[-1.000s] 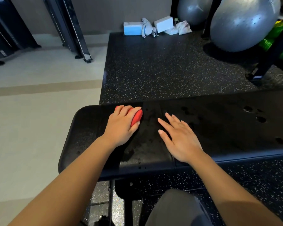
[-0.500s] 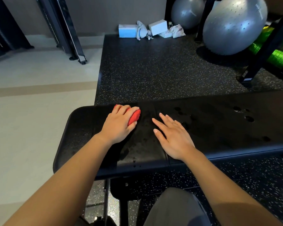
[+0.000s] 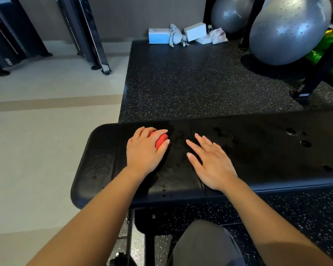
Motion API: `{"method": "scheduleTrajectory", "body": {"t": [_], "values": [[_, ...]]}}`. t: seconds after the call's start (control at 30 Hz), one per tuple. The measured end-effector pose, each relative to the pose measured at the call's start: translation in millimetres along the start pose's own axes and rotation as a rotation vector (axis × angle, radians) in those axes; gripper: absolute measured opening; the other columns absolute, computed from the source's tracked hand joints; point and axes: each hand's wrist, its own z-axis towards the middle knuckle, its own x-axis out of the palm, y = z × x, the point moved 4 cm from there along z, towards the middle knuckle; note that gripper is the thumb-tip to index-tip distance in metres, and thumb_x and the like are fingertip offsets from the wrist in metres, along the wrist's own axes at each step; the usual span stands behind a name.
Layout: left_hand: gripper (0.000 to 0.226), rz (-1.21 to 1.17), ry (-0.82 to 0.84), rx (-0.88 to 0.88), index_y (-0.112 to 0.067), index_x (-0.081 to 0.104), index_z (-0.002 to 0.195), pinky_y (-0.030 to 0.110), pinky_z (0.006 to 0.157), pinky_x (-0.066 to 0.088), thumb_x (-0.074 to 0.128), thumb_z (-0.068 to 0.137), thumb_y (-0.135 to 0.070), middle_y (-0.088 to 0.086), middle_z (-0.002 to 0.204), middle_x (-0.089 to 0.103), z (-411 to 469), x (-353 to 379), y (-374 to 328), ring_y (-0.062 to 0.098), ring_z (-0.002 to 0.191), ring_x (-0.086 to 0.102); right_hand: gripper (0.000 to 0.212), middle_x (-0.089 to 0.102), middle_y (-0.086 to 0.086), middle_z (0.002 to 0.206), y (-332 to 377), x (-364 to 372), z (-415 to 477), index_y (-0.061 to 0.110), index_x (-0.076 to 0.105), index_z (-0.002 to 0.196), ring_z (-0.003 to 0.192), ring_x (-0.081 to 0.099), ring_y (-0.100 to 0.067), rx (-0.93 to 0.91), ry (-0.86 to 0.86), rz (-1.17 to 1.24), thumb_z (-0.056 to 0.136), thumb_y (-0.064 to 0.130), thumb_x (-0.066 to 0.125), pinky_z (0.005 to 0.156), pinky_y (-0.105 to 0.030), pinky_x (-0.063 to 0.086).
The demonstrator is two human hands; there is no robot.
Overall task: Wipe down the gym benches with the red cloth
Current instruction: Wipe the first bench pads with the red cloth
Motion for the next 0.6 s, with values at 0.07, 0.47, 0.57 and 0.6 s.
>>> {"method": "scheduleTrajectory", "body": {"t": [0.07, 0.47, 0.57, 0.6], "values": [[0.037, 0.002, 0.002, 0.013, -0.044, 0.051, 0.128, 0.041, 0.101, 0.037, 0.043, 0.093, -0.052, -0.009, 0.131, 0.051, 5, 1, 1, 0.018, 0.131, 0.034, 0.052, 0.001, 0.009, 0.16, 0, 0, 0, 0.037, 0.017, 0.15, 0.146, -0.005, -0.007, -0.001, -0.001, 0.004, 0.1, 0.05, 0.018, 0.117, -0.029, -0.002], [0.044, -0.076, 0.013, 0.208, -0.037, 0.054, 0.127, 0.034, 0.099, 0.038, 0.038, 0.09, -0.052, -0.01, 0.122, 0.055, -53, -25, 24, 0.015, 0.12, 0.044, 0.055, -0.003, 0.006, 0.16, 4, 1, -6, 0.031, 0.01, 0.152, 0.146, -0.008, -0.008, -0.001, 0.039, -0.017, 0.1, 0.049, 0.014, 0.117, -0.029, -0.004], [0.047, -0.057, 0.012, 0.201, -0.036, 0.052, 0.129, 0.036, 0.099, 0.04, 0.036, 0.089, -0.053, -0.008, 0.123, 0.055, -56, -24, 26, 0.017, 0.122, 0.044, 0.055, -0.003, 0.006, 0.16, 4, 1, -4, 0.032, 0.01, 0.152, 0.146, -0.008, -0.008, 0.006, 0.038, -0.031, 0.1, 0.05, 0.014, 0.118, -0.031, -0.003], [0.047, -0.043, 0.02, 0.193, -0.035, 0.052, 0.13, 0.037, 0.099, 0.041, 0.037, 0.089, -0.054, -0.008, 0.124, 0.055, -52, -23, 24, 0.018, 0.123, 0.043, 0.055, -0.003, 0.007, 0.16, 4, 1, -3, 0.032, 0.01, 0.152, 0.146, -0.008, -0.008, 0.007, 0.039, -0.033, 0.1, 0.05, 0.015, 0.118, -0.031, -0.003]]}}
